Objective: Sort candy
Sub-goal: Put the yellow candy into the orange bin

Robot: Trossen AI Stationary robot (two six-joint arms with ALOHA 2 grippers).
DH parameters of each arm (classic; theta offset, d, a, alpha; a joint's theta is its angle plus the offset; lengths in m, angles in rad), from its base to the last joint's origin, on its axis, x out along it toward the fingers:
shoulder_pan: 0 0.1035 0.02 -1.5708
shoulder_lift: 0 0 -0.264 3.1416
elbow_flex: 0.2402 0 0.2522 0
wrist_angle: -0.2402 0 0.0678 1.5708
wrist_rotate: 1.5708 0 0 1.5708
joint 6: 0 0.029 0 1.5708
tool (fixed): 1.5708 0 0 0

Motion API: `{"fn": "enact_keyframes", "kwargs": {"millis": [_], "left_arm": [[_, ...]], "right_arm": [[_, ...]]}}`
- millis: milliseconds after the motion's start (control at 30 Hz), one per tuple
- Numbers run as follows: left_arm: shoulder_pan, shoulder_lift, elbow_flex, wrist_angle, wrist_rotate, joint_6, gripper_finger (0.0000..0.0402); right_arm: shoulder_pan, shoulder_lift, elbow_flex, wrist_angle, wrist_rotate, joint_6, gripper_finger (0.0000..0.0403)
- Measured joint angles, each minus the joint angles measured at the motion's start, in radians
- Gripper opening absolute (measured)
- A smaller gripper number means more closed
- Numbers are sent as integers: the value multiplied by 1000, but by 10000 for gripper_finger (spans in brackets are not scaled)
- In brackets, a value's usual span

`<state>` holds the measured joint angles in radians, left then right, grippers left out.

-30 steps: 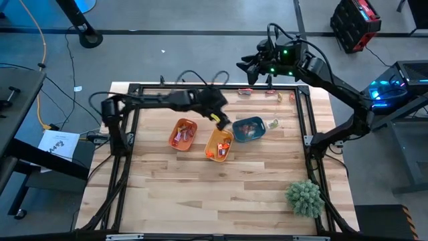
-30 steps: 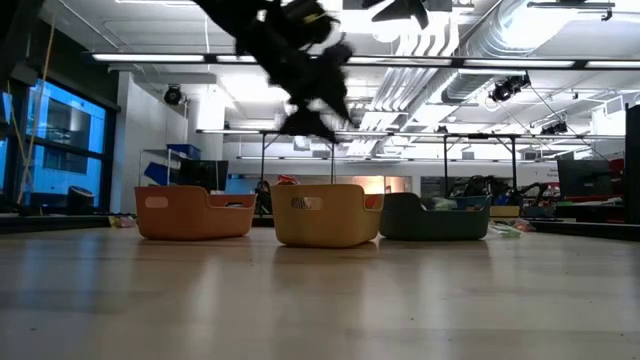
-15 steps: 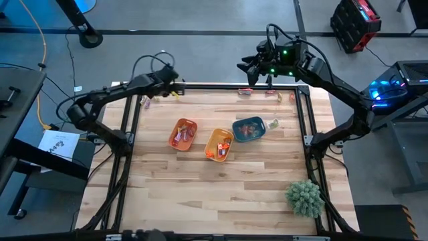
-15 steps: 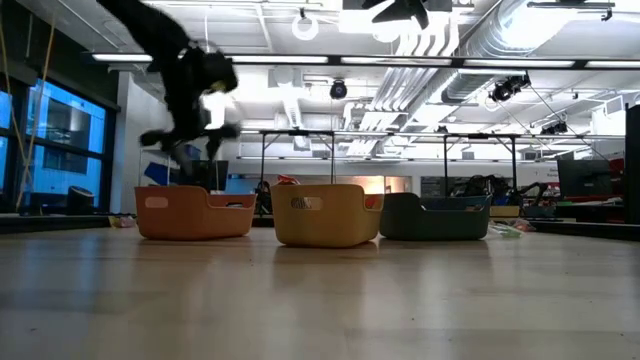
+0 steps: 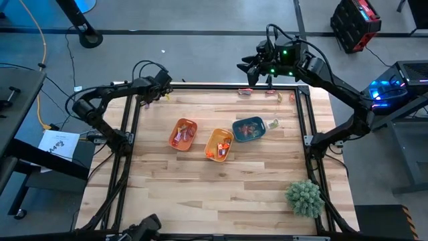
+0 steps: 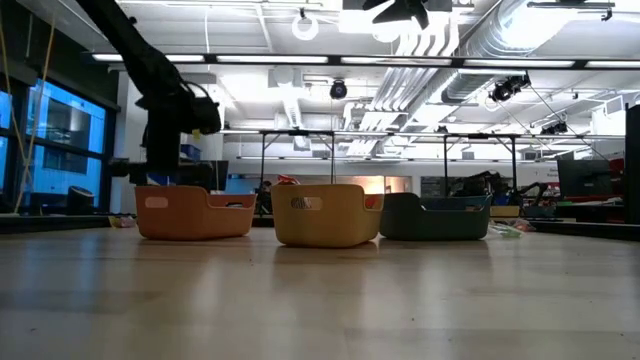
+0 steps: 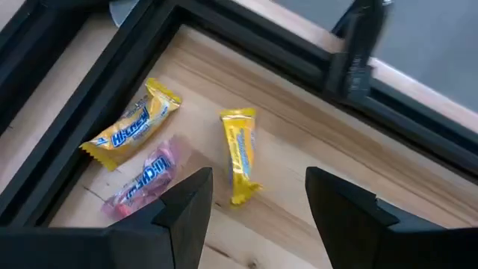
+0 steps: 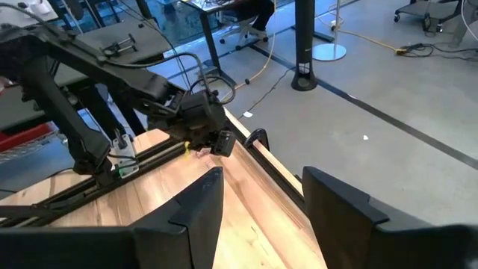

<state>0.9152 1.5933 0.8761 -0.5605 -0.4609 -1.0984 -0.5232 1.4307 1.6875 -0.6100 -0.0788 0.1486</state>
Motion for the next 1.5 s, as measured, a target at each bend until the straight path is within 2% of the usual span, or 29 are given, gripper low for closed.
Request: {"fn": "enact_keyframes", "kwargs": {"millis": [167, 467, 600, 867, 1033, 1267, 1367, 1500], "left_arm": [[31, 72, 3, 3, 34, -16, 208], [26, 109, 23, 10, -46, -68, 199], [18, 115, 23, -2, -45, -42, 156], [5, 116, 21, -9, -11, -19, 14], [-5, 95, 21, 11, 38, 7, 8], [-150, -60, 20, 116, 70, 283, 1], [-261, -138, 22, 179, 198, 439, 1], [-443, -212, 22, 131, 354, 577, 1]], "right_arm": [[0, 0, 0, -24, 0, -11, 178], [0, 0, 0, -43, 0, -26, 178], [0, 0, 0, -45, 0, -26, 178], [0, 0, 0, -46, 0, -26, 178], [0, 0, 0, -65, 0, -26, 178], [0, 1, 0, -82, 0, -46, 178], [-1, 1, 0, -73, 0, -52, 178], [-9, 1, 0, -66, 0, -51, 178]]}}
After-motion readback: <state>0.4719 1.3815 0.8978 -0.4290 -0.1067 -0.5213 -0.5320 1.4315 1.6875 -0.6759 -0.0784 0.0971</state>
